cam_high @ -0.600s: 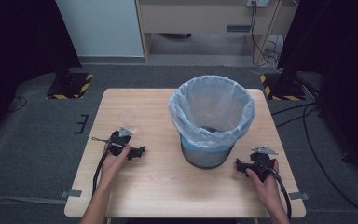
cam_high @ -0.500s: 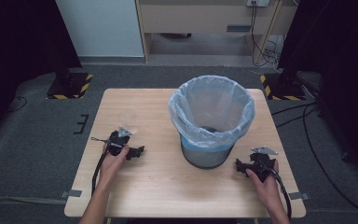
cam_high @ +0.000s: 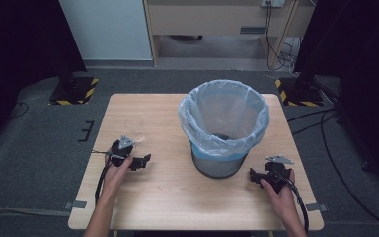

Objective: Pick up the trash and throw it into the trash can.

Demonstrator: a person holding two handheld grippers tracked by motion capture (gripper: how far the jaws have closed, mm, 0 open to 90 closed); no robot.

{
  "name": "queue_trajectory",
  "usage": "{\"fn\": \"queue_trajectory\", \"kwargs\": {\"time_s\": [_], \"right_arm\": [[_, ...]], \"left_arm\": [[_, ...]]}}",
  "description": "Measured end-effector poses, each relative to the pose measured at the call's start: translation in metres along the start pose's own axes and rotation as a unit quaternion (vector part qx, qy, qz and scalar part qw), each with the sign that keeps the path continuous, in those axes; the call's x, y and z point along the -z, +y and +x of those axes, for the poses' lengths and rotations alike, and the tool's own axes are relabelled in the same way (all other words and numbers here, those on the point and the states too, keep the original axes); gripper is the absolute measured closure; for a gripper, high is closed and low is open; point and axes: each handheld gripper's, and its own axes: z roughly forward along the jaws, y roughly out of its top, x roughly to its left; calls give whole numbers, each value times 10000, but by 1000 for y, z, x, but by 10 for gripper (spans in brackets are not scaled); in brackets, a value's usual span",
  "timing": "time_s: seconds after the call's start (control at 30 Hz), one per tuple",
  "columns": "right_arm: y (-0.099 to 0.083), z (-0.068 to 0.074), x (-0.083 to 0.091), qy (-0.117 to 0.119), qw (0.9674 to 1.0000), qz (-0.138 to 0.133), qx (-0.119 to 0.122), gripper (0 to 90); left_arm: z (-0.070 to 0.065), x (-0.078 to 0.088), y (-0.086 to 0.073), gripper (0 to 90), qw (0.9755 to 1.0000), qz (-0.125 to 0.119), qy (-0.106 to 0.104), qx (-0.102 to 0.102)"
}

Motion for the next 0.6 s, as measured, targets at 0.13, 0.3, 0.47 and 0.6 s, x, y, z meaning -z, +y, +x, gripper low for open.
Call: {"fn": "queue_trajectory", "kwargs": {"time_s": [0.13, 0.3, 0.47, 0.6], "right_arm": [[0, 0, 0, 6, 10000, -8, 32, 7], [0, 1, 0, 34, 10000, -9, 64, 7], [0, 2, 0, 114, 9998, -4, 137, 8], [1, 2, -1, 214, 9995, 7, 212, 6]], "left_arm": [[0, 2, -2, 34, 9999, -2, 11, -126], [-2, 7, -3, 24, 9999, 5, 125, -100], [-2, 10, 2, 15, 9987, 51, 481, -186], [-2, 13, 6, 24, 9992, -24, 385, 103]]}}
